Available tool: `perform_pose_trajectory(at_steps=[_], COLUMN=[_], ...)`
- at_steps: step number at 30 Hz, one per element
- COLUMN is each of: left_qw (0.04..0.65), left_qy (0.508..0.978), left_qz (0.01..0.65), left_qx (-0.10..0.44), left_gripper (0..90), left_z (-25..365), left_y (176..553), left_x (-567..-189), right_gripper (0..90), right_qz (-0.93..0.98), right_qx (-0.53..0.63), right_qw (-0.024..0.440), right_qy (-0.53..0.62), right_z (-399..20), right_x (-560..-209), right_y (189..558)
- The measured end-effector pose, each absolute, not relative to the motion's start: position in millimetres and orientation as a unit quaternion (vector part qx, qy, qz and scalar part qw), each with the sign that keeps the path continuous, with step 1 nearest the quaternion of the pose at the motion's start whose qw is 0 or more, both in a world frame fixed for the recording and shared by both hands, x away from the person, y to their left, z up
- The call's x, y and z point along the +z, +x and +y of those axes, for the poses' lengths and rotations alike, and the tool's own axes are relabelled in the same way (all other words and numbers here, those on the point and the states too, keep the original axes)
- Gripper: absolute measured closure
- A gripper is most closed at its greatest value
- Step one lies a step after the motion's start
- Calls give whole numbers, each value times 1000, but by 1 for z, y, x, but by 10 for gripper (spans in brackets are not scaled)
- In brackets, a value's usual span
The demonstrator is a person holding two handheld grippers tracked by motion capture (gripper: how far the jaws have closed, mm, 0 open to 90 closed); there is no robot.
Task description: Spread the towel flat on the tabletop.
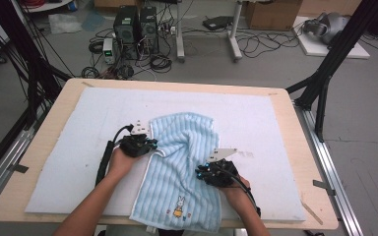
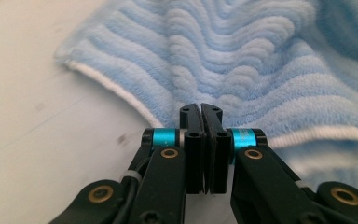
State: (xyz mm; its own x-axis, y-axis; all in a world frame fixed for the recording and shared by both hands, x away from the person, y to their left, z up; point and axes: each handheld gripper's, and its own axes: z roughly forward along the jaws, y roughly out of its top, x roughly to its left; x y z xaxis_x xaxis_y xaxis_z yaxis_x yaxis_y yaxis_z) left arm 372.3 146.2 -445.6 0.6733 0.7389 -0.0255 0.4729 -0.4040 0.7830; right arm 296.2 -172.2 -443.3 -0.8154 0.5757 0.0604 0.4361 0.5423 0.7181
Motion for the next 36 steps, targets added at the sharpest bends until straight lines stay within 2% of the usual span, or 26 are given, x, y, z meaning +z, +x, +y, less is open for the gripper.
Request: perform_pose_trajectory(at_steps=[10,13,15,16,18,19,24,28,33,36], left_qw=[399,403,408,412,423,433,463,473,477,477], left_qy=[809,806,800,795,782,776,750,745,742,743], left_qz=[395,398,402,405,413,412,424,423,422,422], left_qx=[174,171,177,183,198,200,208,206,210,204], left_gripper=[874,872,837,788,626,601,522,463,376,369], left_z=[185,189,190,190,192,194,201,202,201,202], left_y=[365,364,364,365,365,366,367,369,370,371], left_x=[-444,-445,-445,-445,-443,-442,-439,-439,-440,-440], right_gripper=[856,798,716,668,600,541,416,422,560,555], right_qz=[893,897,887,879,862,854,813,809,817,813], right_qx=[390,389,405,418,442,450,468,441,398,389], right_qw=[-13,-17,-7,-4,16,37,106,135,159,156], right_qy=[224,210,221,230,249,258,331,364,385,404], right_z=[-163,-163,-166,-169,-177,-180,-193,-189,-177,-170], right_x=[-443,-442,-438,-435,-429,-426,-419,-424,-435,-442], right_y=[283,283,288,291,299,305,343,378,412,425])
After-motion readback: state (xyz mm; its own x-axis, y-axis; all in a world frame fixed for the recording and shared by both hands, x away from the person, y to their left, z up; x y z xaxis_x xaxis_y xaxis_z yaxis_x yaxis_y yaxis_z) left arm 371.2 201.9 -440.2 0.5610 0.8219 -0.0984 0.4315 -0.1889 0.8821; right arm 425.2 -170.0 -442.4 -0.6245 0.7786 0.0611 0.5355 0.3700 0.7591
